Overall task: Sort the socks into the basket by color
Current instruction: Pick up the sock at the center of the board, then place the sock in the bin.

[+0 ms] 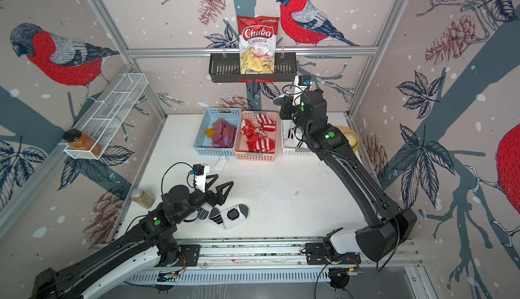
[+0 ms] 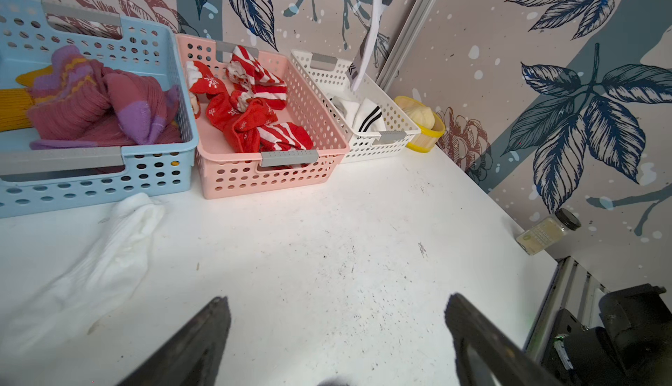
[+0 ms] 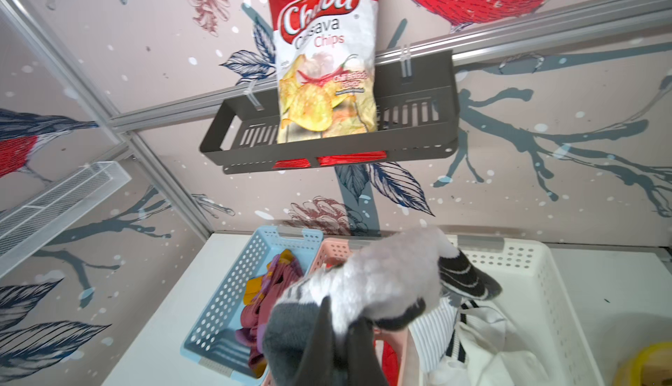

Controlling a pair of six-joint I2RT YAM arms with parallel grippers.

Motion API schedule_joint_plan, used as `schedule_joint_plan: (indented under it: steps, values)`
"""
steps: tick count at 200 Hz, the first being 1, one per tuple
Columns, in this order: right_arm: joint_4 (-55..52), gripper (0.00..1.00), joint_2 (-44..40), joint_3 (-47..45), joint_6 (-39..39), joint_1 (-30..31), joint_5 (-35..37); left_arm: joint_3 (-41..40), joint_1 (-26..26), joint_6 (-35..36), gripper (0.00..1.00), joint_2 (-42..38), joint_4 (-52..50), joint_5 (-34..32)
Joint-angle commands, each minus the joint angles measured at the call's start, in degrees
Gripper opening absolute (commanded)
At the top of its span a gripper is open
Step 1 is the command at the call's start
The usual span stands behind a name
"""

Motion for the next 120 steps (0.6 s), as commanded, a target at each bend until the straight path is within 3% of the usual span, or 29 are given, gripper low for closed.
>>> schedule_joint_plan:
  steps: [1,74,120]
  values:
    - [1.9,0.08,2.8,2.4,-1.8,-3.1,1.2,-0.3,-0.2,0.7,0.93,-0.3,2.6,0.8]
    - [9.5,0.08,15.1,3.2,-1.3,-12.3,-3.5,-1.0,-0.3,0.7,0.93,-1.4,2.3,1.0]
    - [14.1,0.08,19.0,0.1,-0.4,-14.0,-6.9,-1.1,-0.3,0.5,0.93,-1.3,2.3,0.8]
